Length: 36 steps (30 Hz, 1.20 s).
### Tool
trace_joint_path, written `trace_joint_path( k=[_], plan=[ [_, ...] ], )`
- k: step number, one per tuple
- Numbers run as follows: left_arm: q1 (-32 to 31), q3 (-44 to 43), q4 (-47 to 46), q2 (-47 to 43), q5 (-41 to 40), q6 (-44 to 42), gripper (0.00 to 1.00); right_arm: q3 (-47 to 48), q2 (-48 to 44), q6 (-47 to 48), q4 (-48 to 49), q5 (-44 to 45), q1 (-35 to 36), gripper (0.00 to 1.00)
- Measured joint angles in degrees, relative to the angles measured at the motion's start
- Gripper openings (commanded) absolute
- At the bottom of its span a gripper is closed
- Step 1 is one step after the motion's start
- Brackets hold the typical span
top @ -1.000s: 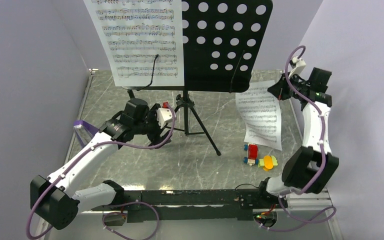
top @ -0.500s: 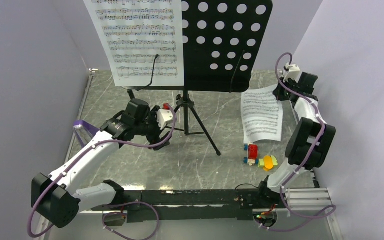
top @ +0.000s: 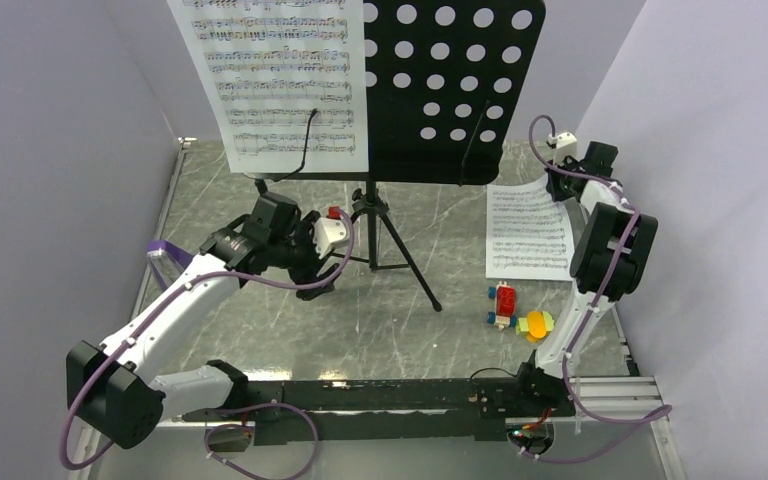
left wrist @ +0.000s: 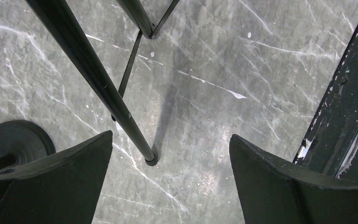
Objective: Pack up the instrument practice props
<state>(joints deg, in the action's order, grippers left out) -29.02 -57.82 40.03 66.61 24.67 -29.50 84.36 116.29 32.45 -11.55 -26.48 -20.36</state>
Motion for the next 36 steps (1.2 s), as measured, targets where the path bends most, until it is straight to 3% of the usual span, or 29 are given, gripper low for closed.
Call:
trace_joint_path(
  k=[20,23,26,28,36],
  plan=[
    [0.9,-4.0,5.4,2.6,0.0,-1.9,0.99,12.5,11.3,8.4,-0.8,5.9,0.6,0.0],
    [0.9,-4.3,5.4,2.7,0.0,-2.0,0.99,13.0,11.6,8.6,-0.8,6.6,0.9,0.11],
    [0.9,-4.7,5.5,2.7,0.0,-2.0,0.99,13.2,11.8,8.7,-0.8,7.5,1.2,0.42],
    [0.9,-4.8,5.5,2.7,0.0,-2.0,0.99,13.2,12.0,8.9,-0.7,8.5,1.4,0.54],
    [0.9,-4.9,5.6,2.7,0.2,-2.2,0.99,13.2,12.0,9.4,0.7,12.0,1.8,0.6]
  ],
)
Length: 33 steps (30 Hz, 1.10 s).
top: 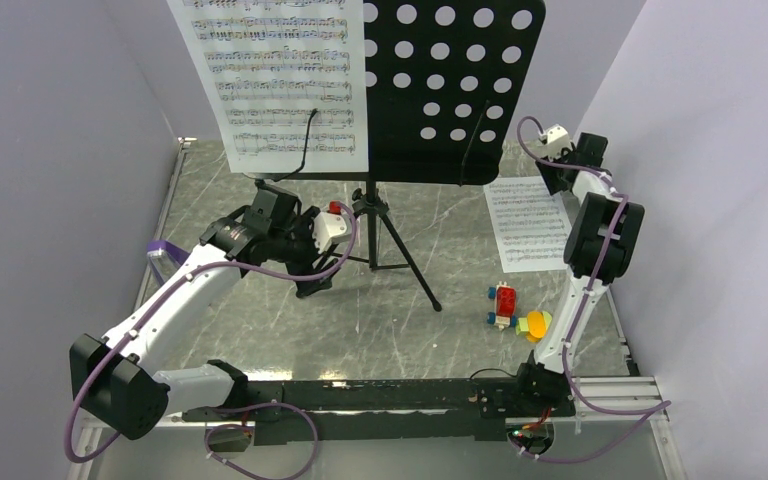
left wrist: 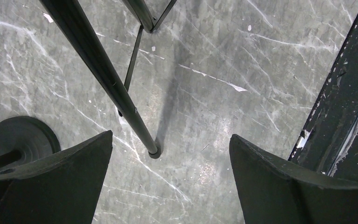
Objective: Pack up the instrument practice props
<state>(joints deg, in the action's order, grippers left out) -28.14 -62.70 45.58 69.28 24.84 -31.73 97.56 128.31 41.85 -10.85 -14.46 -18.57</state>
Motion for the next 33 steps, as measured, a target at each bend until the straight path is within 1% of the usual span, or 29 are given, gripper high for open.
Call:
trace_joint_path(
  k=[7,9,11,12,15,18,21,23,25,26,27,30,33],
  plan=[
    [0.0,0.0,0.0,-0.8,0.9,-0.1,0.99,-0.2,-1.8,-1.2,0.1,2.0,-0.3,0.61],
    [0.0,0.0,-0.3,-1.7,0.6,-0.1,0.99,-0.4,-3.6,-2.8,-1.0,1.7,-0.5,0.63],
    [0.0,0.6,-1.1,-3.1,-0.7,0.3,0.99,-1.6,-6.9,-5.0,-2.7,0.2,-0.7,0.69],
    [0.0,1.0,-1.5,-4.0,-1.8,0.5,0.99,-2.4,-8.9,-6.1,-3.5,-1.0,-0.7,0.72],
    [0.0,2.8,-3.0,-7.0,-5.8,0.4,0.99,-7.6,-18.6,-10.1,-4.5,-5.2,-0.8,0.99],
    [0.0,5.4,-3.5,-10.7,-9.7,-2.7,0.99,-13.4,-29.6,-15.4,-4.2,-7.7,-0.8,1.0],
    [0.1,7.6,-3.2,-14.9,-10.8,-5.6,0.99,-18.3,-40.0,-22.4,-3.6,-9.0,-0.7,1.0],
    [0.1,8.2,-2.8,-17.7,-9.9,-6.7,0.99,-20.9,-45.3,-26.1,-3.4,-9.8,-0.8,1.0],
    [0.1,8.2,-2.4,-21.0,-7.1,-6.8,0.99,-24.6,-52.0,-30.8,-3.2,-10.1,-0.8,1.0],
    [0.1,8.1,-2.2,-22.2,-6.0,-6.6,0.99,-25.2,-53.7,-31.8,-3.2,-10.1,-0.8,1.0],
    [0.0,7.9,-2.0,-23.3,-4.9,-6.0,0.97,-26.0,-56.4,-33.6,-3.3,-9.9,-0.8,1.0],
    [-0.5,5.7,-0.8,-24.9,-2.0,-2.9,0.86,-24.7,-62.1,-36.9,-4.2,-9.6,-0.8,1.0],
    [-1.5,-1.9,3.2,-23.1,0.8,-1.2,0.86,-18.6,-64.4,-38.5,-5.2,-9.1,-0.8,1.0]
  ],
)
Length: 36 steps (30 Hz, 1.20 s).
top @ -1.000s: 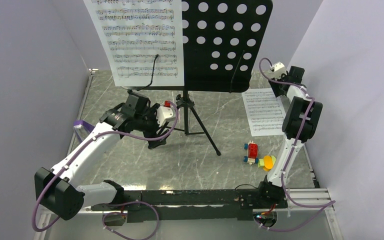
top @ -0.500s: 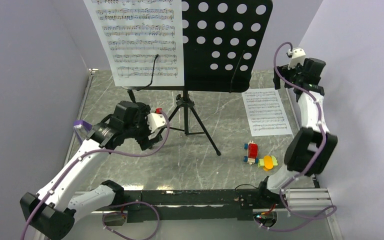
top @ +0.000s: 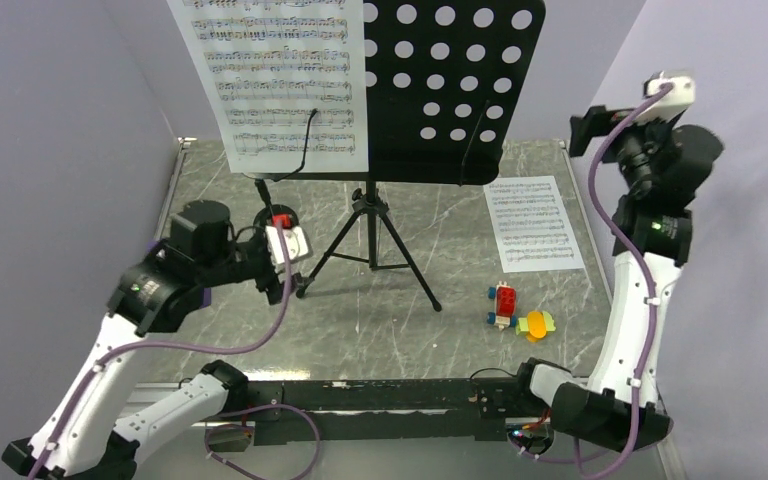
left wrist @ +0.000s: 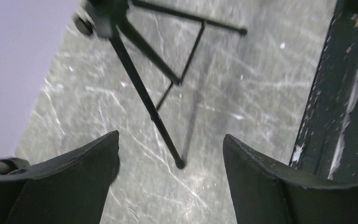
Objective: Pack up the instrument practice props
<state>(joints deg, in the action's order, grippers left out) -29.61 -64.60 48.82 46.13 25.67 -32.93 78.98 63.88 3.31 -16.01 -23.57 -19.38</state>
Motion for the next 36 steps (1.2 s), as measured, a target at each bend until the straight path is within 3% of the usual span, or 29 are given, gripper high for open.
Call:
trace_joint_path(
  k=[6,11,13,18,24,29,36],
  plan=[
    [-0.6,-22.9,5.8,5.3,3.5,1.7,0.63,19.7,2.0,-1.2,1.5,-2.3,0.0,0.95],
    [0.1,-49.2,9.7,13.0,5.1,-0.5,0.7,32.4,4.9,-7.0,10.1,-11.7,2.6,0.94],
    [0.3,-54.7,8.6,14.3,3.0,-1.4,0.76,38.9,7.7,-8.2,12.7,-14.8,6.5,0.94],
    [0.3,-48.4,3.6,11.5,-2.2,0.7,0.9,56.0,16.6,-7.2,14.9,-18.4,21.1,0.99],
    [0.2,-33.9,-5.2,8.9,-4.5,10.1,0.89,56.7,19.8,9.1,7.9,-16.7,44.0,0.99],
    [1.9,-25.4,-12.7,7.2,-4.8,18.3,0.86,56.8,24.0,15.1,3.1,-14.7,52.3,0.99],
    [5.3,-24.7,-18.1,6.5,-0.5,24.3,0.81,58.0,28.3,17.3,1.8,-12.2,57.9,0.99]
  ],
)
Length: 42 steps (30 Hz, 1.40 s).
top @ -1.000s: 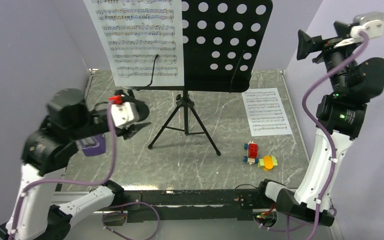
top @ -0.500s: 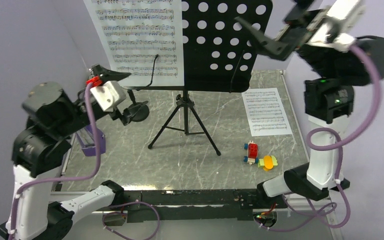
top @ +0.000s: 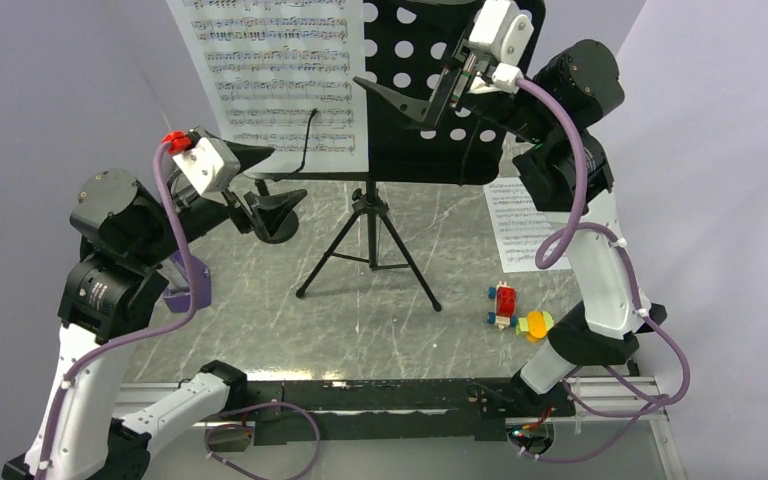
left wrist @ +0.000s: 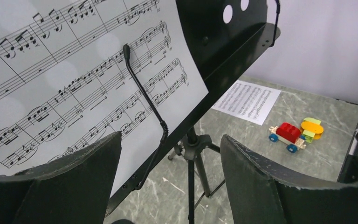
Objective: Pack up the instrument practice props
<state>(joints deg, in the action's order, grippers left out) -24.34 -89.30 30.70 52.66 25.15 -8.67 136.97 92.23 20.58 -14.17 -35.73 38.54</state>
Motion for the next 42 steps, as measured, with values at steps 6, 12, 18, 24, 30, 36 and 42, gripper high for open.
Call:
trace_joint_path(
  k=[6,12,18,24,30,36,42],
  plan=[
    [4.2,0.2,-1.9,0.7,5.7,3.7,0.81,-0.9,0.1,0.2,3.1,2.5,0.9,0.99],
    [5.2,0.1,-4.3,3.6,9.7,5.8,0.8,-1.8,0.0,0.3,7.3,3.4,0.9,0.99],
    [5.9,2.7,-8.5,4.6,13.0,11.2,0.79,-2.7,0.1,0.4,8.8,3.7,0.9,0.99],
    [6.3,3.2,-12.2,5.4,15.1,14.4,0.75,-1.1,2.0,0.5,10.0,3.7,1.0,0.99],
    [6.8,3.5,-15.3,6.3,18.0,16.6,0.72,0.3,4.3,0.3,11.2,3.7,1.4,0.99],
    [6.9,4.4,-16.8,6.4,20.4,17.6,0.67,1.1,5.1,0.4,11.4,3.8,1.7,0.99],
    [7.0,5.7,-17.2,6.4,22.4,17.4,0.61,1.9,5.8,1.3,11.6,4.1,2.7,0.99]
  ],
)
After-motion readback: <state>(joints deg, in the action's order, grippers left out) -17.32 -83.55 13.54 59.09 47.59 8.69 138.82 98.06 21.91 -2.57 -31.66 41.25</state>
